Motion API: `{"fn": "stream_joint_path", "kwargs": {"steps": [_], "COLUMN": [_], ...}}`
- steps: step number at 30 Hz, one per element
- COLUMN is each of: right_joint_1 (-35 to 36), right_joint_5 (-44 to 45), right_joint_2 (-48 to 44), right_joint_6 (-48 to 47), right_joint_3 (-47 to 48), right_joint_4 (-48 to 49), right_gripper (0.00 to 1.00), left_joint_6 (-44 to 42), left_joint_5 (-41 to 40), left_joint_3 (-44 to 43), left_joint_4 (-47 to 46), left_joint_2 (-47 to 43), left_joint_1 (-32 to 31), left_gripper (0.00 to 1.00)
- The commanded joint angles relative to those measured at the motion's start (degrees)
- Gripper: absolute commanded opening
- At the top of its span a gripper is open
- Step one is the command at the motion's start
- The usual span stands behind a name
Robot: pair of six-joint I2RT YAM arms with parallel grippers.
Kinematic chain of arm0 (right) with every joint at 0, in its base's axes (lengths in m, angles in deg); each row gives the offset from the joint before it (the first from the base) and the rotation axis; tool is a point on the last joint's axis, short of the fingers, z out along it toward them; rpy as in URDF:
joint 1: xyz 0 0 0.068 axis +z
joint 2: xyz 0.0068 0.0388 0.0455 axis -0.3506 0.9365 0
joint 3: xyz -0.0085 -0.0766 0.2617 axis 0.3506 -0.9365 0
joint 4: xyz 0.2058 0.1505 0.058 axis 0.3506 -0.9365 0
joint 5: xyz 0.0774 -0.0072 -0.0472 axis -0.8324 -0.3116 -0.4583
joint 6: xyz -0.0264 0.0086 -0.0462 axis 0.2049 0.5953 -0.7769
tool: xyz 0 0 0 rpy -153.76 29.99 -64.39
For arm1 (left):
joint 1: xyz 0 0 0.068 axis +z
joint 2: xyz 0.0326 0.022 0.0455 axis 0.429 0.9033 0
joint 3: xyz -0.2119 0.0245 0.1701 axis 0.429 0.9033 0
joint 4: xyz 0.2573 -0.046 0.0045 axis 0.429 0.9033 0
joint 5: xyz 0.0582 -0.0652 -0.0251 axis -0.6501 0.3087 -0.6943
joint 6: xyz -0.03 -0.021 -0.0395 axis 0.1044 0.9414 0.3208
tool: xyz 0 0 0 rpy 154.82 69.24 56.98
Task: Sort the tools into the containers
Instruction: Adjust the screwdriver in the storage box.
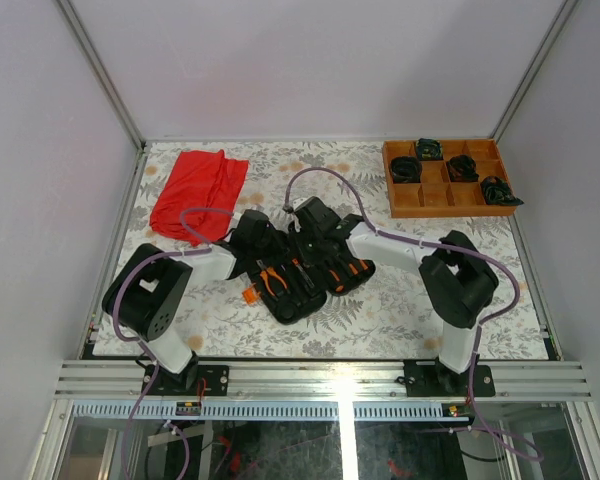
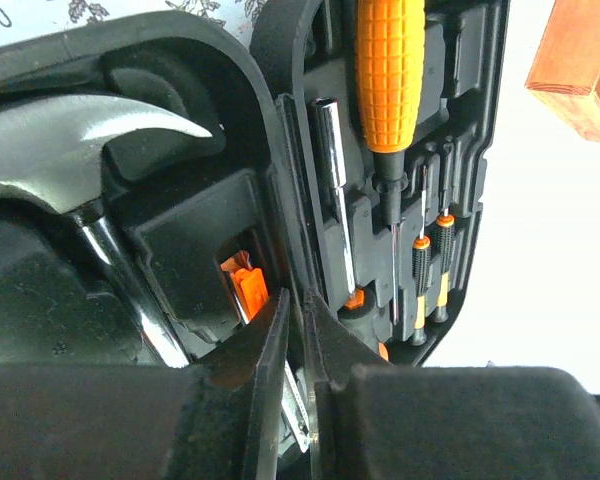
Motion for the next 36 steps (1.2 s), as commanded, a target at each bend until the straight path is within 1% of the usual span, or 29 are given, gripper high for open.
{"fn": "stream_joint_path", "kwargs": {"steps": [1, 6, 9, 11, 17, 21, 26, 32, 36], "right_joint_1": [-0.4, -0.4, -0.4, -0.4, -0.4, -0.4, -0.2, 0.5, 0.9], "right_joint_5": [4.8, 5.1, 3.3, 2.3, 0.0, -1.5, -3.1, -1.4, -0.3], "right_joint_2": [-7.1, -9.3, -9.5, -9.5, -8.8, -7.6, -4.7, -1.8, -0.1], "right_joint_6": [-0.1, 0.1, -0.5, -0.6, -1.0, -1.4, -2.4, -3.9, -4.5], "right_joint_3": [-1.7, -3.5, -3.8, -4.4, -5.5, -5.0, -2.7, -0.3, 0.8], "right_joint_4": [3.0, 3.9, 2.9, 3.1, 4.1, 4.6, 3.7, 1.9, 0.8], "right_gripper": [0.15, 0.15, 0.17, 0.2, 0.22, 0.24, 0.25, 0.26, 0.26], "left_joint_6": [-1.0, -1.4, -2.6, -3.8, -7.0, -8.4, -9.3, -10.7, -11.6], "left_joint_5": [-2.6, -1.7, 0.1, 1.4, 4.9, 5.7, 3.2, -0.7, -2.5], "left_joint_3": [1.6, 2.7, 2.6, 1.8, -2.4, -4.4, -2.9, 2.8, 6.0], "left_joint_4": [2.1, 0.0, -1.9, -2.5, -1.5, 0.0, 2.8, 7.8, 10.8], "left_joint_2": [3.8, 3.6, 1.8, 0.1, -5.4, -9.1, -15.8, -24.4, -27.9], "left_joint_1": [-0.5, -0.6, -0.6, -0.5, -0.5, -0.4, 0.6, 2.4, 3.1], "left_gripper": [0.09, 0.09, 0.1, 0.12, 0.21, 0.24, 0.25, 0.25, 0.25]}}
